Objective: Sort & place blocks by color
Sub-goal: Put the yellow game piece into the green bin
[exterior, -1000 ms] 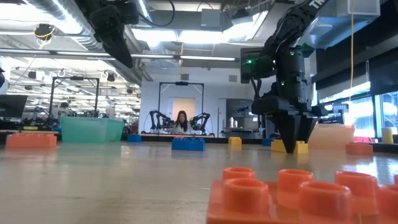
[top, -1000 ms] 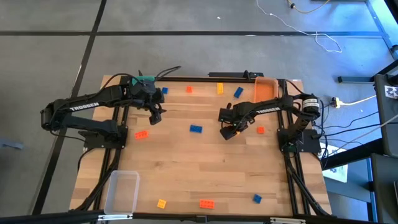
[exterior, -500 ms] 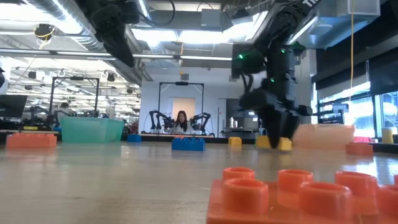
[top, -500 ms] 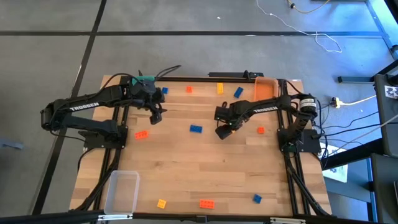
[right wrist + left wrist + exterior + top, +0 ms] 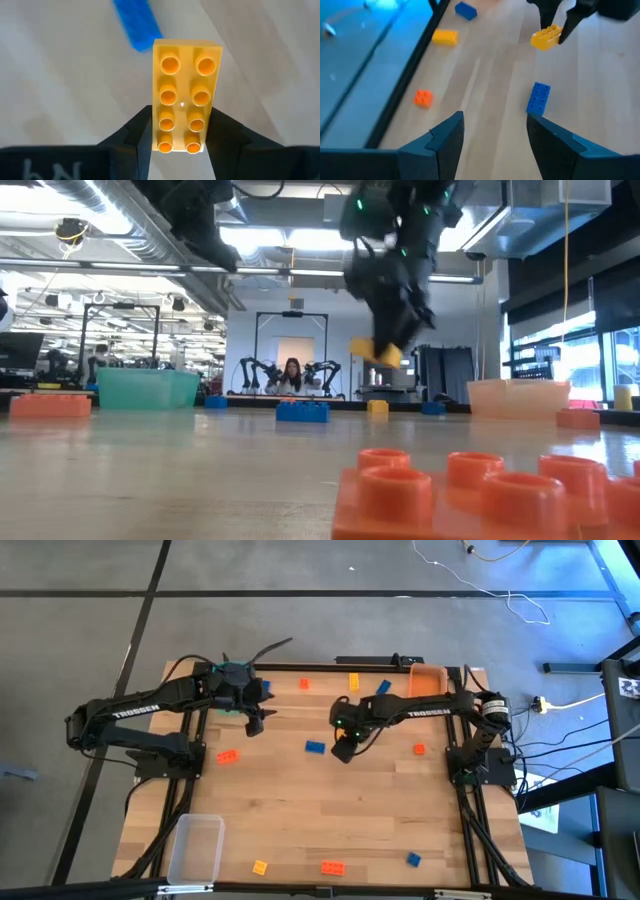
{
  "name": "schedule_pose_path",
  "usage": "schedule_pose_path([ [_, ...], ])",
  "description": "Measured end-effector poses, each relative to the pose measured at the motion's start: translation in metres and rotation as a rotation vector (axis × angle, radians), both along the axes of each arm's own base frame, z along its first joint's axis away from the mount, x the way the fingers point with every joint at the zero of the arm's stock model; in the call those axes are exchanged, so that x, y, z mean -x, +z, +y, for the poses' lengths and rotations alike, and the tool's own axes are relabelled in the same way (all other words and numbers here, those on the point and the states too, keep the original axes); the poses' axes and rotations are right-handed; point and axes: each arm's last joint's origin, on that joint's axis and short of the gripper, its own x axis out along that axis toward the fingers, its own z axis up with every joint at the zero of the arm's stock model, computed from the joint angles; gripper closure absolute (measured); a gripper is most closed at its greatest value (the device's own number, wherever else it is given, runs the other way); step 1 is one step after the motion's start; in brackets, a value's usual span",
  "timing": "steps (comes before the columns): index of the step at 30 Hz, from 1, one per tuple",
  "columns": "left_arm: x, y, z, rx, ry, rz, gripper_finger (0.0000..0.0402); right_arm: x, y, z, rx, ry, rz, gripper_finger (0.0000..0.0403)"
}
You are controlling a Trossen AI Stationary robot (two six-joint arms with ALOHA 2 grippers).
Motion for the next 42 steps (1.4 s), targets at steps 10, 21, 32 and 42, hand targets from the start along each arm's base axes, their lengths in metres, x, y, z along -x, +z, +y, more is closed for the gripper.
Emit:
schedule_pose_path([
  [10,-0.011,0.011,-0.010,-0.356,-0.266,-0.009,0.0195,-0.026,0.074,-0.002,-0.057,0.246,-0.288,0.0262],
  [21,-0.022,0.023,-0.034,-0.581,-0.541,-0.125,0.0195,-0.030,0.096,-0.010,-0.171,0.362,-0.421,0.0262],
  [32,-0.038,0.014,-0.056,-0.761,-0.744,-0.090,0.0195,-0.035,0.103,-0.008,-0.227,0.442,-0.526,0.0262],
  [42,-0.056,0.012,-0.062,-0.868,-0.750,-0.119,0.0195,-0.036,0.103,-0.007,-0.230,0.458,-0.540,0.0262],
])
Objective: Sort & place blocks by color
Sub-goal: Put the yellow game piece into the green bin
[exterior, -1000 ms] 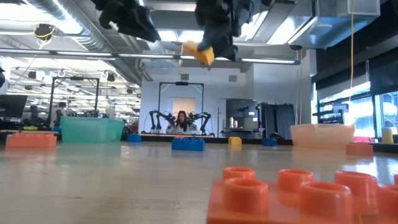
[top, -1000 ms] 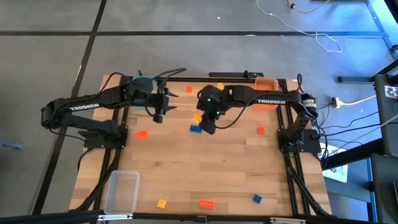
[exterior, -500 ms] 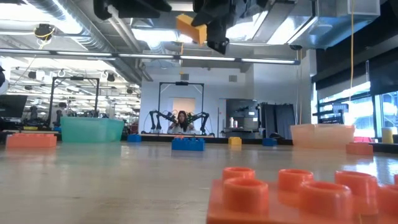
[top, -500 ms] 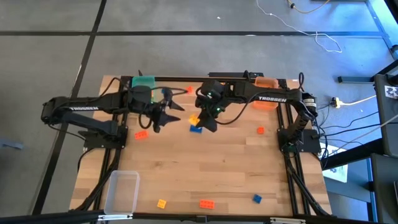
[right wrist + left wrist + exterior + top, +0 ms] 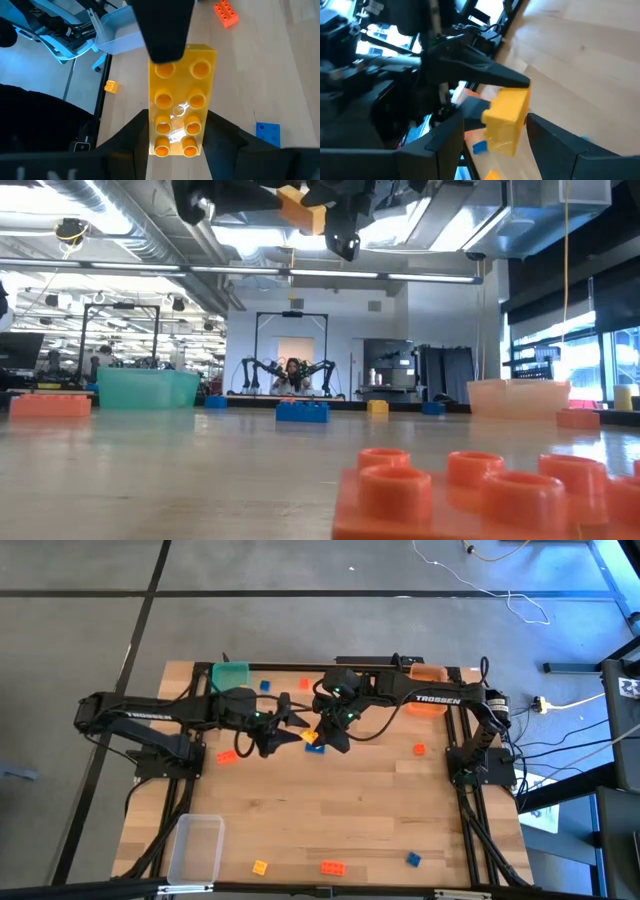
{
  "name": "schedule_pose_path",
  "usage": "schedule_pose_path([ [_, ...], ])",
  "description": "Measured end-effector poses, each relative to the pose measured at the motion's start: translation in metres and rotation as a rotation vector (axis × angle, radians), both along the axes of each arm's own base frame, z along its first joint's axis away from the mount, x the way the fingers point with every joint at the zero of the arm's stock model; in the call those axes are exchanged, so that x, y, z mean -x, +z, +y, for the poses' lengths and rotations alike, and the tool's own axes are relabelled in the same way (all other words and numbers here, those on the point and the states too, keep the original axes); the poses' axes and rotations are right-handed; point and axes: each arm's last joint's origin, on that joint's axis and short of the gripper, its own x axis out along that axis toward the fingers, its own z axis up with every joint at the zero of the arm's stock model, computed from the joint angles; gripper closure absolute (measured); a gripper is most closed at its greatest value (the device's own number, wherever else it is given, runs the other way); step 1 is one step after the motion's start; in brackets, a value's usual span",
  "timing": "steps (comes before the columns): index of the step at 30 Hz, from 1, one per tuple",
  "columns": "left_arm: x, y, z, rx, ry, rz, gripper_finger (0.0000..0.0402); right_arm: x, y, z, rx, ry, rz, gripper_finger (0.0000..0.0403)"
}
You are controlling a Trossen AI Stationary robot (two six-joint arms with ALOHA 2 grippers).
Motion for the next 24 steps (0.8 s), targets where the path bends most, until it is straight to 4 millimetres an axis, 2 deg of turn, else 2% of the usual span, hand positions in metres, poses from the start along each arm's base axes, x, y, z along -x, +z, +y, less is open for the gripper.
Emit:
schedule_pose_path([
  [16,-0.010,-0.008,-0.001,0.003,-0.047,0.017,0.0195,0.000,0.001,0.000,-0.004,0.008,-0.011,0.0262],
  [24,-0.011,-0.006,0.001,-0.029,0.046,-0.006,0.0200,-0.001,0.001,0.001,-0.015,0.020,-0.019,0.0262],
])
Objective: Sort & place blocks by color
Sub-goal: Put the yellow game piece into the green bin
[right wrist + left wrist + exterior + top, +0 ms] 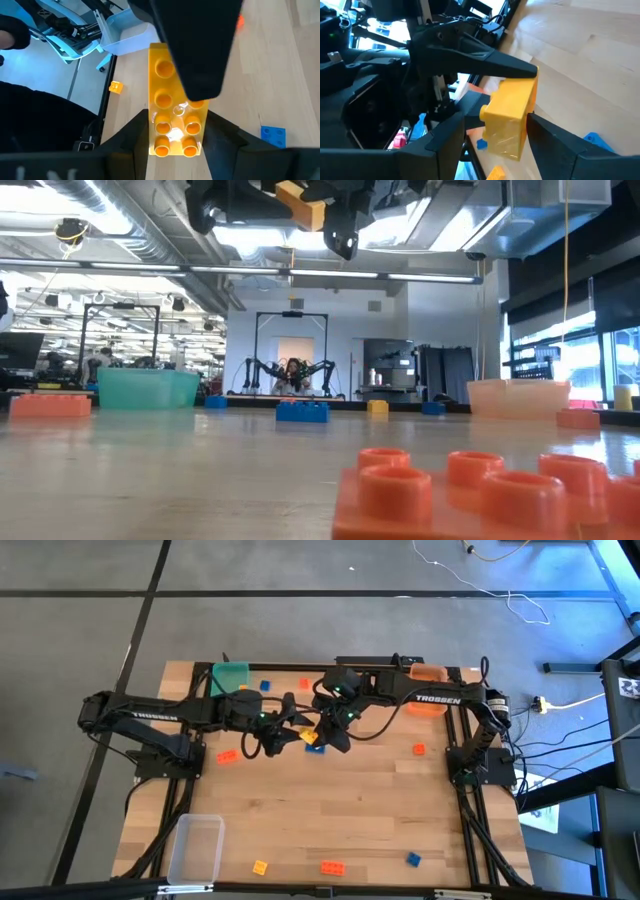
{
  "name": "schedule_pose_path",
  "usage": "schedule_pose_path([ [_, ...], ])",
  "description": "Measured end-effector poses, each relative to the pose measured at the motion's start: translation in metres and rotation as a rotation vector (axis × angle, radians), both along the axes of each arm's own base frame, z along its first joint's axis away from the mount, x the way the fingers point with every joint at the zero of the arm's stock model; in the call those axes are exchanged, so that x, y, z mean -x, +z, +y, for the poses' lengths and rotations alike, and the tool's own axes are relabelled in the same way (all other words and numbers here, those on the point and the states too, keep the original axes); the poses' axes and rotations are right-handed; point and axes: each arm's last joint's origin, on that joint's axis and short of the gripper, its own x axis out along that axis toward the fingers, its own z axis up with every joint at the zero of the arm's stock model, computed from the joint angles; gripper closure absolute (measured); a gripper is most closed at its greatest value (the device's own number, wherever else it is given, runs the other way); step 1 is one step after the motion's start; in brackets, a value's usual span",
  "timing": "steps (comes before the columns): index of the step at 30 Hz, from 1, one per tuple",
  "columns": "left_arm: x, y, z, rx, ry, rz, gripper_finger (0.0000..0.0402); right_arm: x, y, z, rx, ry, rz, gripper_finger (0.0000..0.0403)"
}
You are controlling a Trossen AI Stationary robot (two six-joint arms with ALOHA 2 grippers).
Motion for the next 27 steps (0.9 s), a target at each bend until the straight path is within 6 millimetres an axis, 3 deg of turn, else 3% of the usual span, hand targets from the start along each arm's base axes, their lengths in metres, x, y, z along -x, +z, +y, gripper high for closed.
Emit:
schedule_pose_path([
  [5,0.0001,-0.0003,-0.0001,0.000,-0.001,0.003,0.0231,-0.0004,0.0004,-0.0002,-0.002,-0.001,-0.006,0.0262],
  [13,0.0008,-0.0028,-0.0003,0.003,-0.007,0.028,0.0316,-0.0002,0.0003,-0.0001,-0.002,-0.002,-0.002,0.0262],
  [22,0.0012,-0.0038,-0.0003,0.005,-0.004,0.039,0.0318,-0.0004,0.0003,-0.0003,-0.001,-0.006,-0.004,0.0259],
  [27,0.0010,-0.0033,0.0002,0.008,0.006,0.034,0.0318,-0.0012,0.0012,-0.0006,-0.014,-0.023,-0.004,0.0215],
])
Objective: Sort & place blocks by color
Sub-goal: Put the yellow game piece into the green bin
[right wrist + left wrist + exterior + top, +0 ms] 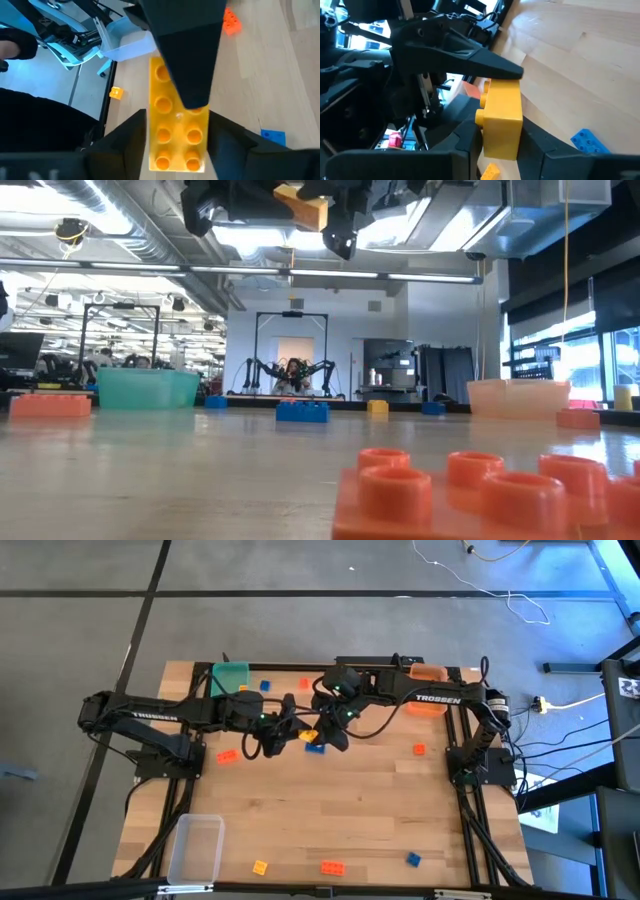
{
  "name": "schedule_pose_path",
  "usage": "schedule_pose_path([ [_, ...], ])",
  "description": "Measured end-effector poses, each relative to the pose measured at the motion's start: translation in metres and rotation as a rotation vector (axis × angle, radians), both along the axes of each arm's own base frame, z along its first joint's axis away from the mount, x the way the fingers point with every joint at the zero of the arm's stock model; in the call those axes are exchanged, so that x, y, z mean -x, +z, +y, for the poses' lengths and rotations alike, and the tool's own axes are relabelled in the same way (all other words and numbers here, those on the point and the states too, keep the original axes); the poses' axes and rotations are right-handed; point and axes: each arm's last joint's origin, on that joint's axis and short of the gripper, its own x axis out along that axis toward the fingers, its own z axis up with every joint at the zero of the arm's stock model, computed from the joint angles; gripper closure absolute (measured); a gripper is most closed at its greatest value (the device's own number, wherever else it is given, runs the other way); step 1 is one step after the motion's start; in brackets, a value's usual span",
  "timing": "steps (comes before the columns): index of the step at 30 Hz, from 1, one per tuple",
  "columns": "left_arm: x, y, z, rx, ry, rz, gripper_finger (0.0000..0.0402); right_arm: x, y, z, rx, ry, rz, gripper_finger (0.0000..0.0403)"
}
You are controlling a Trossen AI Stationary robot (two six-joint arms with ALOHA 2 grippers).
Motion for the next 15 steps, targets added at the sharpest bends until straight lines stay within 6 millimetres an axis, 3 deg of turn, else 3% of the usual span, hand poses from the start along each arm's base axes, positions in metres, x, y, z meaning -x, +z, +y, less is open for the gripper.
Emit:
schedule_pose_path([
  [8,0.002,-0.003,0.006,0.059,0.147,0.029,0.0318,0.012,0.006,-0.012,0.002,-0.015,0.028,0.0206],
  [15,0.015,0.002,0.023,0.106,0.400,0.007,0.0318,0.065,0.037,-0.035,0.209,-0.233,0.138,0.0205],
])
